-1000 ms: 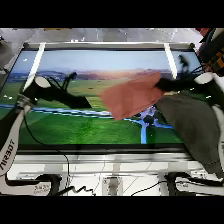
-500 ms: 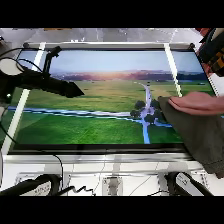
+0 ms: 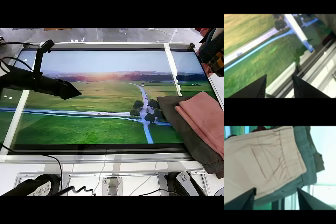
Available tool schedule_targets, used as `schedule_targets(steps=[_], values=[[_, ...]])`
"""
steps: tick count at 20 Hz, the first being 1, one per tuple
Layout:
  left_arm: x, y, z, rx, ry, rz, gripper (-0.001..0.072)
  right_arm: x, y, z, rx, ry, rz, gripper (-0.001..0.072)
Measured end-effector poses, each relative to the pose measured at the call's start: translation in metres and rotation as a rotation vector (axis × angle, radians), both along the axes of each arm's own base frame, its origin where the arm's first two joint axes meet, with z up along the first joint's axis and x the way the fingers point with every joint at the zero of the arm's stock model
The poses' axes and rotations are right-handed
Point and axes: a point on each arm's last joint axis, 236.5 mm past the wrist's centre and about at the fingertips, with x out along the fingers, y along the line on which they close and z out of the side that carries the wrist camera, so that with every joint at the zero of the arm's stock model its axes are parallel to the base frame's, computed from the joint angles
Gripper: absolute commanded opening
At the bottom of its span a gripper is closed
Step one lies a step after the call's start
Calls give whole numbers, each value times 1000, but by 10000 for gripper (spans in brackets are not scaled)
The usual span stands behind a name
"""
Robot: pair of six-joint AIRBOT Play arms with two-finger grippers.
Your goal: Fold the clothes and pants, and hang the long-sleeved shirts on hangers.
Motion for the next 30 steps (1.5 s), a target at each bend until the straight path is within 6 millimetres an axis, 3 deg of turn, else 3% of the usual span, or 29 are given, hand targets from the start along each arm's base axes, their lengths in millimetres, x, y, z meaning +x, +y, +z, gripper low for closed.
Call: schedule_targets(steps=[1,2,5,7,9,12,14,16,21,30], values=[[-3,0,0,3,8,-8,8,1,-2,1,-12,-3,24,172],[-5,1,0,5,11,-12,12,8,-4,3,-24,-21,63,23],[-3,13,6,13,-21,4,12,47,3,9,-44,-114,230,18],[9,28,15,12,-78,66,11,89,23,13,-48,-176,419,18],[25,50,25,38,-150,156,11,129,53,15,-63,-195,631,18],[49,103,27,159,-216,363,13,187,114,18,-140,-184,999,18],[56,137,23,243,-219,490,13,216,152,21,-243,-159,1242,18],[59,157,22,280,-212,582,13,236,179,24,-331,-142,1411,19],[63,171,24,290,-200,679,13,259,202,17,-405,-114,1554,20],[63,175,24,295,-200,705,13,266,210,15,-422,-114,1593,20]])
